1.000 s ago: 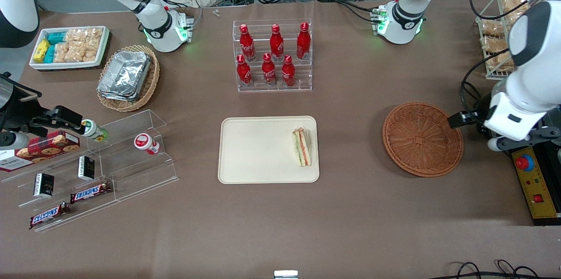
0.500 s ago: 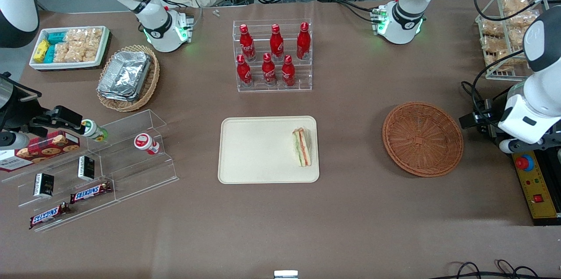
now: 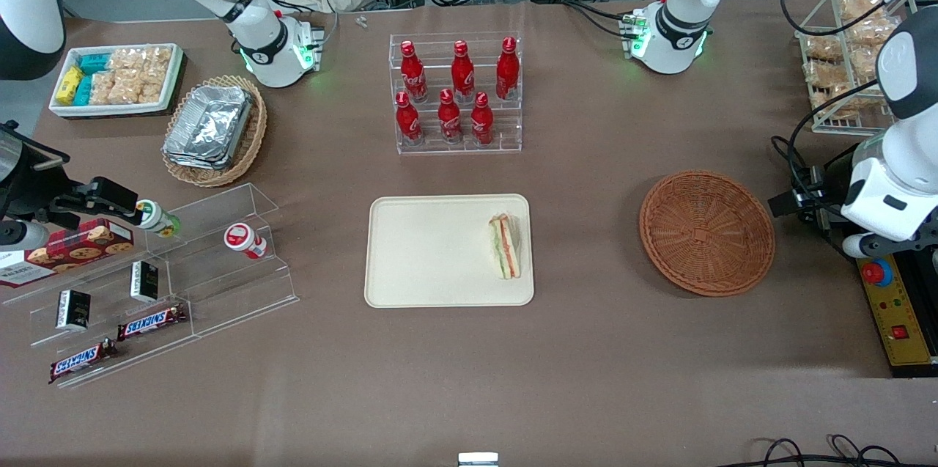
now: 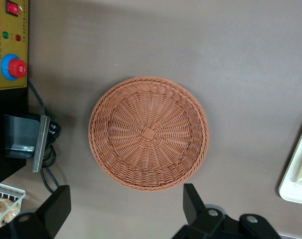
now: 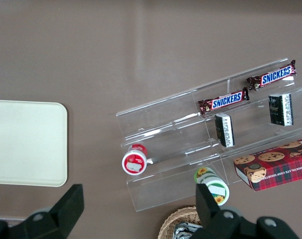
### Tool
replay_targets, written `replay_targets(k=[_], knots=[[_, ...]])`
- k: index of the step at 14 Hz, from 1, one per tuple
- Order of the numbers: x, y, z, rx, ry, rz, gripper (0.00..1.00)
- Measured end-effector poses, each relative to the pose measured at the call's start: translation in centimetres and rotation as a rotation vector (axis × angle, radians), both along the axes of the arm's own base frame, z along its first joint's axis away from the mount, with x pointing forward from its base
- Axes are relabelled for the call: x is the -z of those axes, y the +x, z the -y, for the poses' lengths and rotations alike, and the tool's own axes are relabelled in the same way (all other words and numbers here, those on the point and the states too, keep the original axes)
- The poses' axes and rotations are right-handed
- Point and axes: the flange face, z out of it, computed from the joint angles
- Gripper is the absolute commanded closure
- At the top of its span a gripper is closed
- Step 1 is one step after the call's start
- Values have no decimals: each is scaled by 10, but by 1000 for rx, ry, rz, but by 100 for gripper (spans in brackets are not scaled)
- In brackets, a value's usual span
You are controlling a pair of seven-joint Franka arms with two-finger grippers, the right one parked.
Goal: Place sandwich from basket to tray
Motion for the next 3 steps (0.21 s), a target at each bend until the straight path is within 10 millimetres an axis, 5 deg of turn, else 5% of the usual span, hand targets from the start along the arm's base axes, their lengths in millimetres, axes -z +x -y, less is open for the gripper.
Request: replay_targets(k=[3], knots=[[-5,5,0,-3,-6,9,0]])
